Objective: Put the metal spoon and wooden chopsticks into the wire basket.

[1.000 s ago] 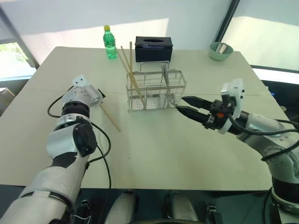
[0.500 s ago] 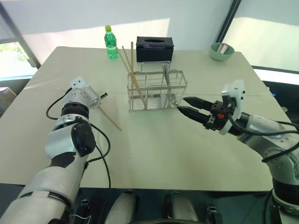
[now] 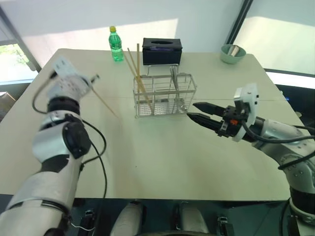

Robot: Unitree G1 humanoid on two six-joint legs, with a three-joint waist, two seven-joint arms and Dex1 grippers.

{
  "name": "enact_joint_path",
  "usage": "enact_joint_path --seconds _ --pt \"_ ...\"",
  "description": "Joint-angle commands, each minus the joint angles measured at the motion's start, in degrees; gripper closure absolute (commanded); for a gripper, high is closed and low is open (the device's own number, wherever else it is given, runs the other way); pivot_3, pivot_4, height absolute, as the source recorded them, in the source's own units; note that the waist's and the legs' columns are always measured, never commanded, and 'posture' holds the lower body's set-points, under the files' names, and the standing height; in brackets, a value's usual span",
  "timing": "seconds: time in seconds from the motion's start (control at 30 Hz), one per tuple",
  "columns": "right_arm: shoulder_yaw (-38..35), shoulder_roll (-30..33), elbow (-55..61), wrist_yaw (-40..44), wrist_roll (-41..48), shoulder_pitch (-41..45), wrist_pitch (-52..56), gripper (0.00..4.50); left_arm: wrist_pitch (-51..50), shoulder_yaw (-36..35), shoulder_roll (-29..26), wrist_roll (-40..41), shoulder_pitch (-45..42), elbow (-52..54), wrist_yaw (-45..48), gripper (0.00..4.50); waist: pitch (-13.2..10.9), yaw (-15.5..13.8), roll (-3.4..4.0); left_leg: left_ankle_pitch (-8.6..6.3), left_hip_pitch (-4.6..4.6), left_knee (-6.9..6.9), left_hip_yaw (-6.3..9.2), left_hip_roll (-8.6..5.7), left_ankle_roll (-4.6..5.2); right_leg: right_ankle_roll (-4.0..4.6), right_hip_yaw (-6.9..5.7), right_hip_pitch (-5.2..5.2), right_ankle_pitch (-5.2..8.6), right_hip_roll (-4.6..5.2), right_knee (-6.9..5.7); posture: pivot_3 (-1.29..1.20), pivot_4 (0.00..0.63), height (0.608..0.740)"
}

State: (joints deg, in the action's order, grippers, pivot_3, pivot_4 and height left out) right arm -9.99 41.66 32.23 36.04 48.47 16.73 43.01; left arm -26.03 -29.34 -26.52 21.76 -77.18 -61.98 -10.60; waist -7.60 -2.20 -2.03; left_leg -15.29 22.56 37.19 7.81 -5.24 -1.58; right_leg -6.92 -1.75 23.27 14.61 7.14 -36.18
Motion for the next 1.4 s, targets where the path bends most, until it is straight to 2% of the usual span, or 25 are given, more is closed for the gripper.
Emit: enact_joint_path --seconds 0.03,0.2,0.3,0.47,0.63,0.97,1.07,1.17,1.2,1.4 --pt "-1.50 0.71 0.62 0.53 0.30 0.95 -0.65 2.51 6.01 3.01 -1.99 0.17 -6.04 6.64 11.71 4.44 0.00 -0.04 0.00 0.00 0.00 0.00 0.00 -0.01 -0.01 0.00 -0.01 -0.02 0.00 0.01 0.01 0.00 0.150 0.661" --pt "-1.34 0.57 0.73 0.60 0.14 0.77 -0.64 2.51 9.05 1.23 -1.71 6.04 -11.45 16.00 21.70 4.44 -0.01 0.15 0.02 0.00 0.00 0.00 -0.04 -0.02 0.01 0.00 -0.01 -0.03 0.00 0.05 0.04 0.00 0.150 0.661" --pt "-1.32 0.44 1.14 0.54 0.01 0.09 -0.82 2.51 6.69 3.41 0.37 7.91 -11.54 22.47 25.50 4.44 -0.01 0.23 0.04 -0.01 -0.03 -0.01 -0.03 0.00 0.02 0.00 0.00 -0.05 0.00 0.04 0.03 0.00 0.150 0.661" --pt "-1.61 0.26 2.00 0.18 -0.14 -1.40 -1.10 2.51 3.86 10.36 4.30 6.67 -6.40 33.00 30.53 4.44 0.00 0.11 0.07 -0.01 -0.11 0.04 -0.01 0.00 0.03 0.00 0.00 -0.17 0.00 0.00 0.02 0.00 0.150 0.661" --pt "-1.89 -0.19 2.98 -0.75 -0.57 -2.87 -1.58 2.51 5.68 17.95 5.97 2.49 0.68 40.08 34.75 4.44 -0.02 0.45 0.14 0.00 -0.12 0.02 -0.01 0.03 0.04 0.01 0.03 -0.14 0.00 -0.04 -0.01 0.00 0.150 0.661" --pt "-2.63 -0.14 3.83 -1.99 0.66 -4.53 -0.50 2.51 10.36 21.15 12.19 -1.76 10.93 42.31 32.25 4.44 -0.03 1.06 0.15 0.00 -0.11 0.03 0.00 0.04 0.05 0.01 0.02 -0.16 0.00 -0.04 0.03 0.00 0.150 0.661" --pt "-3.22 -0.03 3.67 -2.63 1.54 -4.18 0.04 1.76 11.94 22.13 12.97 -3.25 13.40 42.41 32.61 4.50 -0.02 1.39 0.15 0.00 -0.10 0.03 0.01 0.04 0.05 0.02 0.02 -0.16 0.00 -0.04 0.03 0.00 0.150 0.661" --pt "-2.91 -0.03 3.69 -3.81 -0.59 -3.77 -0.93 0.26 12.76 22.75 13.74 -4.18 15.91 42.85 32.53 4.50 -0.02 1.41 0.16 -0.01 -0.10 0.03 0.00 0.03 0.07 0.02 0.02 -0.17 0.00 -0.04 0.04 0.00 0.150 0.661" --pt "-2.83 -0.15 3.45 -4.17 -1.23 -3.59 -1.31 0.12 13.38 23.11 14.11 -4.65 16.96 43.13 32.56 4.50 -0.02 1.43 0.16 -0.01 -0.10 0.03 0.00 0.03 0.07 0.01 0.02 -0.17 0.00 -0.04 0.04 0.00 0.150 0.661" --pt "-2.59 -0.34 2.50 -4.31 -1.51 -2.53 -1.29 0.12 16.52 24.40 16.79 -6.66 22.40 43.54 31.67 4.50 -0.02 1.41 0.16 -0.01 -0.10 0.04 0.00 0.03 0.07 0.02 0.02 -0.17 0.00 -0.04 0.04 0.00 0.150 0.661"
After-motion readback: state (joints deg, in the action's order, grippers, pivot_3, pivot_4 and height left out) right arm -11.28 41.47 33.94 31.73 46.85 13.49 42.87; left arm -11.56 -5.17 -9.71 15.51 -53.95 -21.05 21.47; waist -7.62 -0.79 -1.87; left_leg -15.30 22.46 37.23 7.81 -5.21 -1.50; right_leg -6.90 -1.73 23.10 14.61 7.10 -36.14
